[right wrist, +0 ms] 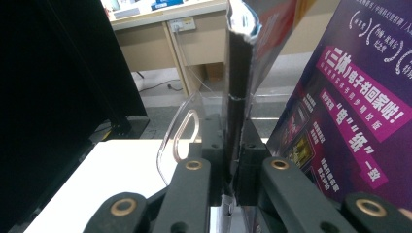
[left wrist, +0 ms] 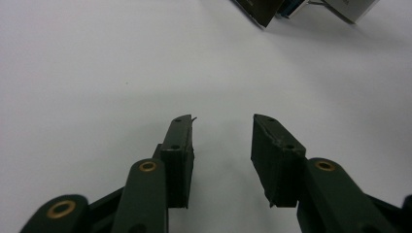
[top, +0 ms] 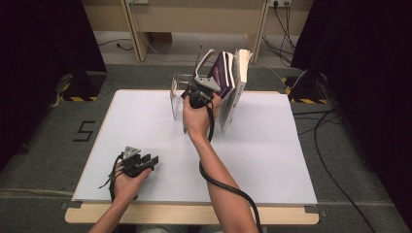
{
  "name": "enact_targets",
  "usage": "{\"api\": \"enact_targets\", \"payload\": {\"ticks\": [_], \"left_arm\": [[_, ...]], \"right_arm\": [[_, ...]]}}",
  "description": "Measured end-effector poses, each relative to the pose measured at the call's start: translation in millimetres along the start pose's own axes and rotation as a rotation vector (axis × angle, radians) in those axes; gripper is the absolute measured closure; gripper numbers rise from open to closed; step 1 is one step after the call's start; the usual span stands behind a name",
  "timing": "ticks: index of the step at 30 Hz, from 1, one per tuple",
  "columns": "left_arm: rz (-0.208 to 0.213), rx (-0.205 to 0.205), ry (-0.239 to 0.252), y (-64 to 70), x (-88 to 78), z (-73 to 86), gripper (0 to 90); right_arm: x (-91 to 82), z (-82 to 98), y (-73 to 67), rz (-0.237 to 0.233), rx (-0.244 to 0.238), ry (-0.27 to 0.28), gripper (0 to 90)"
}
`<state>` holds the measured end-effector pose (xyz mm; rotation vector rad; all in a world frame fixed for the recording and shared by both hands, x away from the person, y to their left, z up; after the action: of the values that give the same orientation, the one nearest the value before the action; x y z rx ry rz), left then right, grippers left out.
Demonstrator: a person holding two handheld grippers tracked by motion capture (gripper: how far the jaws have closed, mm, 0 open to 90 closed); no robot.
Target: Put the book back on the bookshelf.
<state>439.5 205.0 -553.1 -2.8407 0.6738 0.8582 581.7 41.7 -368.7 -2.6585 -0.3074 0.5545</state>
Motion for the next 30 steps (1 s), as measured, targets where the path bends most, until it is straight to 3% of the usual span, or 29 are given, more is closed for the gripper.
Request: {"api": "enact_targets", "payload": {"ticks": [8, 13, 30], "left_arm": [[-0.003, 0.001, 0.001, 0.6, 0.0, -0.2, 59.2], [-0.003, 0.002, -0.001, 1.0, 0.4, -0.2, 59.3], [-0.004, 0.006, -0.002, 1.7, 0.6, -0.3, 58.4]], "right_arm": [[-4.0, -5.1, 6.1, 0.002, -0.033, 0.023, 73.9], [-6.1, -4.8, 12.0, -0.009, -0.03, 0.027, 69.0], [-12.1, 1.6, 17.5, -0.019, -0.034, 0.009, 62.8]]}}
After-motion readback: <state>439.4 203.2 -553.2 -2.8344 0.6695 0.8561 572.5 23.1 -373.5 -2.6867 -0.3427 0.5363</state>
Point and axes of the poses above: each handheld gripper's, and its own axes: x roughly forward along the jaws, z roughly out of its underside, y roughly to its right, the point moved 9 cm from there along x, roughly forward along the jaws, and after that the axes turned 14 degrees about x, right-handed, at the moved point
